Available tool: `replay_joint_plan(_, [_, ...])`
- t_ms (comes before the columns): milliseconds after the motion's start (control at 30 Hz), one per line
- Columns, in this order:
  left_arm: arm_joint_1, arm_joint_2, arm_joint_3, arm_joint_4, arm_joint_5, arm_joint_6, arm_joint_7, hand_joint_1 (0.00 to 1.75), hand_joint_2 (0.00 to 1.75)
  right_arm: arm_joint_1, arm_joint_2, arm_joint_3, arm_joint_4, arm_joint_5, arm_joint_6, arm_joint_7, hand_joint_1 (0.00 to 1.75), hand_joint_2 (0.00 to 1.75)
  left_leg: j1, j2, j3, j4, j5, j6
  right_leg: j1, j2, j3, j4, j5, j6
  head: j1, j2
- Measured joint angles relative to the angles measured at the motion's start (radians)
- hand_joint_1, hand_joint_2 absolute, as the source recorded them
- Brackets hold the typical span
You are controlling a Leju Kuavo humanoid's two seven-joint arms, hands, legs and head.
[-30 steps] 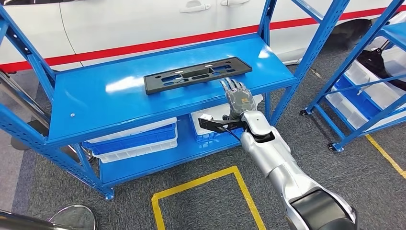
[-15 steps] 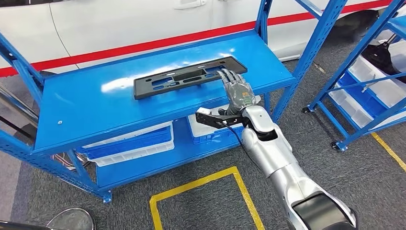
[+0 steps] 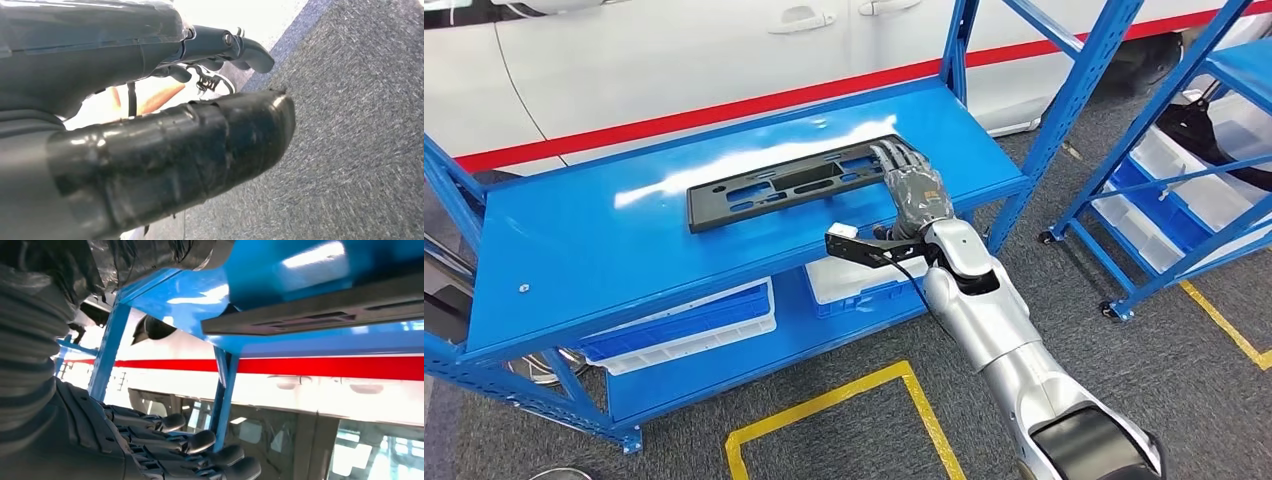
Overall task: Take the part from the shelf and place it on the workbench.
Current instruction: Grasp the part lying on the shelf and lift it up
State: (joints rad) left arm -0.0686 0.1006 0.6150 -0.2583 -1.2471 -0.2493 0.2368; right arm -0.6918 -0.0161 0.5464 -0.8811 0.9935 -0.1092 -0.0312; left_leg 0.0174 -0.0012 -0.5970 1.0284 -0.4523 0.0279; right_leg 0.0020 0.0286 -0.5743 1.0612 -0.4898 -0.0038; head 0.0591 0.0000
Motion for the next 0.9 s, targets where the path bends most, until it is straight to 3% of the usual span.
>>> replay_joint_plan(67, [0.000, 0.000, 0.004, 0.000, -0.001, -0.001, -0.001, 0.00, 0.00, -0.005, 0.000, 0.000, 0.001, -0.002, 0.000, -0.002, 0.00, 1.75, 0.004, 0.001, 0.014, -0.009, -0.002, 0.007, -0.004, -0.010, -0.036, 0.066, -0.028, 0.010, 0.001, 0.000])
replay_joint_plan(167, [-0.001, 0.000, 0.014, 0.000, -0.004, -0.005, -0.001, 0.00, 0.00, -0.006, 0.000, 0.001, 0.008, -0.006, 0.000, -0.007, 0.00, 1.75, 0.004, 0.002, 0.028, -0.009, -0.015, 0.013, -0.011, -0.018, -0.145, 0.231, -0.075, 0.023, 0.003, 0.000])
replay_joint_plan(200, [-0.001, 0.000, 0.016, 0.000, -0.004, -0.008, -0.002, 0.00, 0.00, -0.005, 0.000, 0.002, 0.012, -0.007, 0.000, -0.008, 0.00, 1.75, 0.004, 0.002, 0.035, -0.009, -0.020, 0.013, -0.014, -0.019, -0.167, 0.247, -0.066, 0.025, 0.002, 0.000])
replay_joint_plan(233, [-0.001, 0.000, 0.017, 0.000, -0.005, -0.010, -0.002, 0.00, 0.00, -0.004, 0.000, 0.003, 0.015, -0.008, 0.000, -0.009, 0.00, 1.75, 0.004, 0.001, 0.043, -0.009, -0.027, 0.011, -0.015, -0.021, -0.169, 0.226, -0.036, 0.026, 0.003, 0.000])
replay_joint_plan(300, [-0.001, -0.001, 0.018, 0.000, -0.006, -0.012, -0.002, 0.00, 0.00, -0.006, 0.000, 0.004, 0.021, -0.008, 0.001, -0.009, 0.00, 1.75, 0.005, 0.001, 0.063, -0.011, -0.042, 0.005, -0.016, -0.027, -0.131, 0.105, 0.051, 0.021, 0.002, 0.000])
replay_joint_plan(367, [-0.003, -0.001, 0.018, 0.000, -0.008, -0.014, -0.003, 0.00, 0.00, -0.009, 0.001, 0.007, 0.028, -0.008, 0.002, -0.009, 0.00, 1.75, 0.004, 0.002, 0.076, -0.013, -0.054, -0.004, -0.007, -0.032, -0.098, 0.008, 0.086, 0.012, 0.002, 0.000])
replay_joint_plan(433, [-0.007, -0.002, 0.019, 0.001, -0.010, -0.016, -0.004, 0.00, 0.00, -0.012, 0.005, 0.012, 0.038, -0.006, 0.008, -0.010, 0.00, 1.75, 0.002, 0.004, 0.083, -0.012, -0.058, -0.015, 0.000, -0.032, -0.090, -0.017, 0.078, -0.002, 0.002, 0.000])
replay_joint_plan(533, [-0.011, -0.002, 0.020, 0.001, -0.012, -0.017, -0.004, 0.00, 0.00, -0.017, 0.013, 0.020, 0.058, -0.001, 0.023, -0.010, 0.00, 1.75, 0.004, 0.005, 0.080, 0.023, -0.074, -0.027, -0.005, -0.029, -0.060, -0.033, 0.077, -0.023, 0.002, 0.000])
replay_joint_plan(600, [-0.015, -0.002, 0.020, 0.001, -0.012, -0.018, -0.004, 0.00, 0.00, -0.025, 0.022, 0.031, 0.074, 0.003, 0.029, -0.011, 0.00, 1.75, 0.006, 0.004, 0.030, 0.118, -0.112, -0.030, -0.006, -0.026, -0.044, -0.040, 0.070, -0.033, 0.002, 0.000])
replay_joint_plan(667, [-0.018, -0.002, 0.020, 0.001, -0.012, -0.020, -0.004, 0.00, 0.00, -0.026, 0.031, 0.046, 0.094, 0.005, 0.034, -0.012, 0.00, 1.75, 0.006, 0.003, -0.051, 0.231, -0.149, -0.034, -0.004, -0.022, -0.035, -0.039, 0.059, -0.038, 0.002, 0.000])
replay_joint_plan(700, [-0.018, -0.002, 0.020, 0.001, -0.012, -0.020, -0.004, 0.00, 0.00, -0.023, 0.034, 0.052, 0.103, 0.006, 0.036, -0.012, 0.00, 1.75, 0.006, 0.003, -0.081, 0.256, -0.145, -0.036, -0.003, -0.021, -0.028, -0.037, 0.052, -0.038, 0.002, 0.000])
replay_joint_plan(733, [-0.018, -0.002, 0.020, 0.001, -0.012, -0.021, -0.004, 0.00, 0.00, -0.021, 0.037, 0.056, 0.112, 0.006, 0.037, -0.012, 0.00, 1.75, 0.006, 0.003, -0.094, 0.246, -0.120, -0.038, -0.003, -0.020, -0.021, -0.036, 0.044, -0.037, 0.002, 0.000])
replay_joint_plan(800, [-0.018, -0.001, 0.021, 0.001, -0.013, -0.021, -0.004, 0.00, 0.00, -0.020, 0.043, 0.063, 0.127, 0.007, 0.038, -0.013, 0.00, 1.75, 0.006, 0.003, -0.075, 0.136, -0.021, -0.040, -0.003, -0.018, -0.001, -0.032, 0.026, -0.033, 0.002, 0.000])
replay_joint_plan(833, [-0.018, -0.001, 0.021, 0.001, -0.013, -0.021, -0.003, 0.00, 0.00, -0.022, 0.046, 0.067, 0.134, 0.007, 0.038, -0.013, 0.00, 1.75, 0.004, 0.003, -0.061, 0.080, 0.012, -0.040, -0.003, -0.018, 0.007, -0.031, 0.019, -0.030, 0.002, 0.000])
replay_joint_plan(900, [-0.019, 0.000, 0.021, 0.002, -0.013, -0.021, -0.002, 0.00, 0.00, -0.026, 0.051, 0.074, 0.147, 0.008, 0.040, -0.013, 0.00, 1.75, -0.002, 0.002, -0.044, 0.015, 0.037, -0.030, -0.003, -0.016, 0.011, -0.028, 0.007, -0.019, 0.002, 0.000])
